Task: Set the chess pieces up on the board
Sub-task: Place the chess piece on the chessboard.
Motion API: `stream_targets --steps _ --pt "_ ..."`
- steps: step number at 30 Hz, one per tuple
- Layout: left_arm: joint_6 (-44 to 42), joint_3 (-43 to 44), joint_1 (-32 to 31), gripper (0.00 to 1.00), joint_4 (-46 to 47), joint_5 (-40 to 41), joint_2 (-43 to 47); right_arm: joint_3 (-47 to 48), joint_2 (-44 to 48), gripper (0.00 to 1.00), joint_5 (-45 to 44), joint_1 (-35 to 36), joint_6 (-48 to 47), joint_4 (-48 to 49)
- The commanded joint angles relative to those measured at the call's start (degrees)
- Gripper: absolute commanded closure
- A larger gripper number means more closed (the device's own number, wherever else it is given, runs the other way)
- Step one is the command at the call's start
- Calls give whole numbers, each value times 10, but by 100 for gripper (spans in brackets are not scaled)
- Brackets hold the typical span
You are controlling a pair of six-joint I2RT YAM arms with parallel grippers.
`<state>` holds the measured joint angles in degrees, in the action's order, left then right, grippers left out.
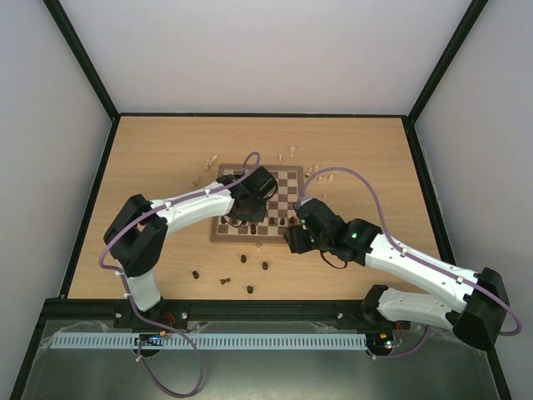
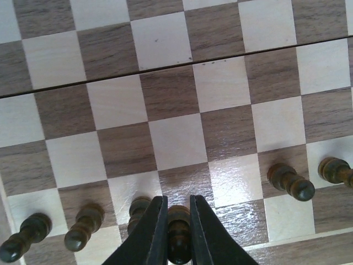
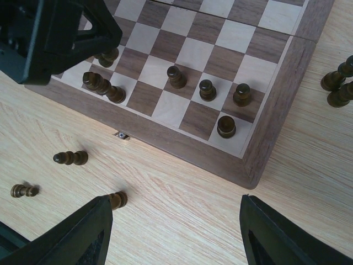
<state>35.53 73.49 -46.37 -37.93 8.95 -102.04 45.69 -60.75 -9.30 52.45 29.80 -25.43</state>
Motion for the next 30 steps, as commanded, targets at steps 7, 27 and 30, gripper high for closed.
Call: stream_targets --steps 7,27,30 --pt "-8 27 -4 96 14 -13 -44 0 8 36 -3 -2 0 -17" --pt "-2 32 -5 71 16 -4 -45 -2 7 36 -1 -2 -2 -14" --pt "-1 34 -6 65 8 6 -13 -2 6 36 -2 -2 -1 -14"
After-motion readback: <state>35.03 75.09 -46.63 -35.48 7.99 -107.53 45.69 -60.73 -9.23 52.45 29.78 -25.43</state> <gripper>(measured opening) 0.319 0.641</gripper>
